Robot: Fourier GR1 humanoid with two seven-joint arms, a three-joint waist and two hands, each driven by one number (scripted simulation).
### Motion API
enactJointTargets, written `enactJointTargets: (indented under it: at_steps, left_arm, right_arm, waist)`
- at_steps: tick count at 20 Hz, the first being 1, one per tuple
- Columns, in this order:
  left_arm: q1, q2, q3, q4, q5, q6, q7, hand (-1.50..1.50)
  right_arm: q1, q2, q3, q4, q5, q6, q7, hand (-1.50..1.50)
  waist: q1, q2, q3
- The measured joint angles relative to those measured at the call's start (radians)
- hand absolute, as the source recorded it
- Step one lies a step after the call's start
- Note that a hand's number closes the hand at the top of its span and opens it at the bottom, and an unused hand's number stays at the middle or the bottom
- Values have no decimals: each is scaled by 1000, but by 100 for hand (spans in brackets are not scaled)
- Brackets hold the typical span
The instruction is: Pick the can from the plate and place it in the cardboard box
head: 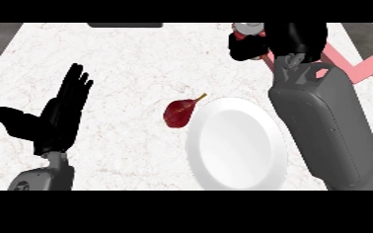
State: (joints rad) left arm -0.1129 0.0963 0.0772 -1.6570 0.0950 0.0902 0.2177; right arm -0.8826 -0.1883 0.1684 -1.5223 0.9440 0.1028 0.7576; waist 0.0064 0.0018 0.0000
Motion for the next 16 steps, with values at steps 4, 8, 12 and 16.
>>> enactJointTargets:
  at_steps: [4,8,12,16]
  left_arm:
    - [-2,-1,3,2,11,-9,-1,0]
    - [4,5,6,-9,12,-14,1,0]
    - [-13,11,12,-11,20,-16,25,0]
    - [-9,7,6,2,12,-19,5,0]
  right_arm:
    - [13,-63,-36,113,43,-60,-94,150]
    - [29,-113,-73,238,61,-118,-206,150]
    - [-8,-154,-116,399,66,-149,-305,150]
    - [-18,-193,-95,544,101,-88,-352,150]
  waist:
    - [2,1,0]
    - [5,1,0]
    - [8,2,0]
    - [14,5,-1]
